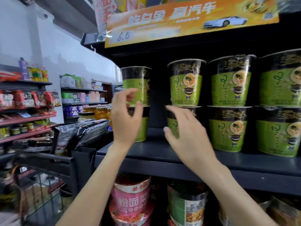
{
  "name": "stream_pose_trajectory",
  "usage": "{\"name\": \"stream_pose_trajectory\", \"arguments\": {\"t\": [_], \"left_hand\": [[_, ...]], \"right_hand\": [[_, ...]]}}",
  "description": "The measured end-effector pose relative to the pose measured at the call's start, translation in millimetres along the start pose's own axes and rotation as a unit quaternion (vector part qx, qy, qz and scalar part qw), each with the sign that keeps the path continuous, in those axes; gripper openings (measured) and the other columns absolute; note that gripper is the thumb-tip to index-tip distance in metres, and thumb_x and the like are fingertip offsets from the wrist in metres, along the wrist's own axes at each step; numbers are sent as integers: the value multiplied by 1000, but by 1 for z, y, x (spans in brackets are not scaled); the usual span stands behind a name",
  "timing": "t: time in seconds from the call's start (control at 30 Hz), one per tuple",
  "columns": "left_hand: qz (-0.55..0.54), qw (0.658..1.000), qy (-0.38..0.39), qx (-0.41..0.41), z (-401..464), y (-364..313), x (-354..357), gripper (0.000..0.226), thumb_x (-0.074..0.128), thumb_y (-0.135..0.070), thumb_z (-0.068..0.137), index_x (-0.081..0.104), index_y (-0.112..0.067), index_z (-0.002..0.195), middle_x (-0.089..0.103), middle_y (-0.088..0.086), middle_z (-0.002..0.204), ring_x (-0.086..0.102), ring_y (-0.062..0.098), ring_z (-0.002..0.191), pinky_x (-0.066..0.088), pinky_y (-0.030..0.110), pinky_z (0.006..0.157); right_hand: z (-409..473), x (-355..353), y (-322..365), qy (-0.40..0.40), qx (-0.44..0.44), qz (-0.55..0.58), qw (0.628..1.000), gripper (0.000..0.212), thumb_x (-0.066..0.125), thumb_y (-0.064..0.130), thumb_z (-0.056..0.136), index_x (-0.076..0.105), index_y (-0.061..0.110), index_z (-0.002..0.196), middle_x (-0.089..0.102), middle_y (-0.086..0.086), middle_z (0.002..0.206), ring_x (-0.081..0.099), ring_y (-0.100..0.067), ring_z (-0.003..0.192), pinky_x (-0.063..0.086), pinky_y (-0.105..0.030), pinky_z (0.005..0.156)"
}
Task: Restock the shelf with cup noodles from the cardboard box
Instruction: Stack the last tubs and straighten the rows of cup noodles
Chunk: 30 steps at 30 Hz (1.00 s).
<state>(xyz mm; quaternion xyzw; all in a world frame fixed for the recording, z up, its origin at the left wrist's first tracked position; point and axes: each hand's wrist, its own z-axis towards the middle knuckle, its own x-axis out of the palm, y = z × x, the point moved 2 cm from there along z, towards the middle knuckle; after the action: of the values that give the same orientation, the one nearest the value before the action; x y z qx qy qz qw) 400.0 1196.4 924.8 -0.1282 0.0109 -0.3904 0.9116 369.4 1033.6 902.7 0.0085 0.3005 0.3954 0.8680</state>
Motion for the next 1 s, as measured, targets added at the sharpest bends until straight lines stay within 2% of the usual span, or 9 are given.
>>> {"name": "stream_pose_trajectory", "arguments": {"t": [0.07, 0.17, 0.27, 0.4, 0.5, 0.67, 0.8, 0.9, 1.0], "left_hand": [[4, 997, 7, -82, 4, 25, -15, 45, 61, -6, 82, 46, -12, 124, 48, -3, 117, 48, 9, 109, 38, 22, 98], [-12, 953, 120, -277, 8, 67, -15, 87, 74, -9, 74, 24, -19, 144, 33, 6, 146, 32, 19, 135, 28, 40, 113], [-61, 907, 209, -360, 6, 86, -10, 112, 85, -22, 64, 12, -24, 149, 35, 7, 147, 36, 21, 134, 30, 43, 112], [-57, 919, 227, -318, 0, 90, -6, 99, 78, -32, 71, 17, -20, 149, 45, -3, 132, 41, 11, 124, 36, 39, 109], [-36, 926, 238, -290, -6, 85, -6, 105, 75, -50, 66, 17, -25, 149, 47, 7, 139, 47, 19, 126, 41, 45, 105], [-12, 935, 252, -248, -8, 75, -6, 97, 72, -50, 71, 19, -25, 148, 49, 8, 137, 51, 21, 119, 43, 40, 102], [-15, 937, 252, -242, -9, 69, -7, 95, 72, -48, 73, 19, -25, 148, 49, 6, 136, 52, 20, 116, 43, 36, 99], [-15, 935, 258, -243, -9, 66, -6, 93, 73, -46, 73, 21, -26, 147, 49, 5, 136, 51, 20, 119, 42, 36, 101], [-60, 930, 229, -282, -3, 61, -7, 90, 73, -35, 78, 18, -24, 149, 40, 3, 145, 42, 19, 129, 36, 41, 109]], "right_hand": [[17, 18, 12, 42, -6, 59, 997, 57, 56, 21, 92, 31, 23, 144, 45, 0, 137, 48, -16, 122, 40, -29, 100], [51, 52, 13, 98, 61, 87, 990, 80, 57, 21, 91, 5, 20, 151, 44, -15, 137, 56, -27, 108, 46, -36, 89], [71, 81, 9, 164, 140, 109, 970, 97, 61, 24, 89, -13, 15, 150, 35, -20, 146, 47, -33, 124, 40, -37, 99], [69, 98, 9, 166, 175, 118, 963, 99, 62, 22, 88, -16, 14, 149, 43, -19, 142, 51, -32, 121, 44, -38, 98], [59, 97, 4, 145, 174, 93, 969, 98, 62, 21, 88, -13, 13, 150, 37, -19, 146, 49, -32, 124, 44, -38, 99], [47, 83, 0, 119, 168, 95, 974, 92, 64, 19, 86, -1, 16, 151, 35, -11, 149, 48, -29, 125, 41, -31, 95], [43, 78, 0, 97, 167, 94, 977, 92, 66, 20, 86, 2, 13, 151, 25, -11, 153, 41, -28, 132, 35, -29, 101], [40, 80, 2, 83, 175, 88, 977, 93, 69, 24, 84, 3, 13, 149, 23, -13, 151, 47, -32, 126, 39, -35, 100], [39, 87, 2, 81, 202, 90, 972, 104, 76, 31, 77, 1, 15, 147, 35, -15, 145, 51, -35, 122, 44, -41, 98]]}}
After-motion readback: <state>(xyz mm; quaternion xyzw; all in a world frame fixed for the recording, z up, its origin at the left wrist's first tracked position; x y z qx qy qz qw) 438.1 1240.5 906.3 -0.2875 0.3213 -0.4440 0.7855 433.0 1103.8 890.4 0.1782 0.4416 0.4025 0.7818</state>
